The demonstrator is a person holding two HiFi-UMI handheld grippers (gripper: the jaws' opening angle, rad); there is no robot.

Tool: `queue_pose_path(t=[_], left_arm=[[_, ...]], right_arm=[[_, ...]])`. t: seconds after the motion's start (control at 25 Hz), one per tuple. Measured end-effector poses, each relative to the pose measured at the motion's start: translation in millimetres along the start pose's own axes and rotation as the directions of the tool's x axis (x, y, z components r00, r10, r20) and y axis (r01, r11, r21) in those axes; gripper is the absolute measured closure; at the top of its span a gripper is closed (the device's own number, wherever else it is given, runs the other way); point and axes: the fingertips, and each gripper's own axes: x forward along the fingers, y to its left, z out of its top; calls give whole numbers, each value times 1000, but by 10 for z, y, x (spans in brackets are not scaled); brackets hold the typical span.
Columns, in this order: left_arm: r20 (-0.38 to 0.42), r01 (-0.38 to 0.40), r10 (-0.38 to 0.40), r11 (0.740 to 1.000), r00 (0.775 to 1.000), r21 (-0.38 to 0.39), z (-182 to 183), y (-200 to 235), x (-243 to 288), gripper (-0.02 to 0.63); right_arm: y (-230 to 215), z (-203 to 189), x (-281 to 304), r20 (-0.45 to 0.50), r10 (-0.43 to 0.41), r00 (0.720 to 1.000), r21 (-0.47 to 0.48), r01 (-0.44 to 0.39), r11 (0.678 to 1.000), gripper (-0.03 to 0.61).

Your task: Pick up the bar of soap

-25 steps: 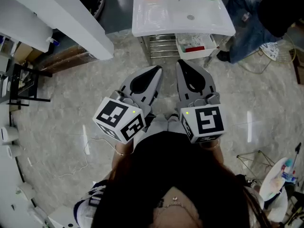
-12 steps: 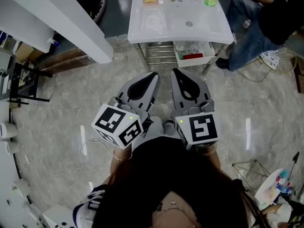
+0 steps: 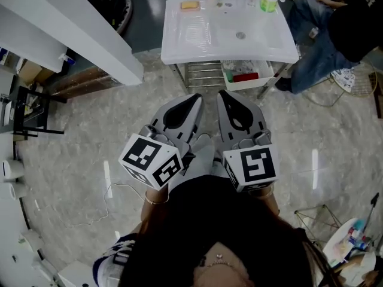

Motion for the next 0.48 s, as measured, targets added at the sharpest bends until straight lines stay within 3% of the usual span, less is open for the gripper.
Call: queue_pose_path(t=[0.48], left_arm=[[14, 37, -37, 999, 999, 13, 386, 904, 363, 614]], right_arm=[[-105, 184, 975, 9, -51, 999, -26, 51, 998, 571]])
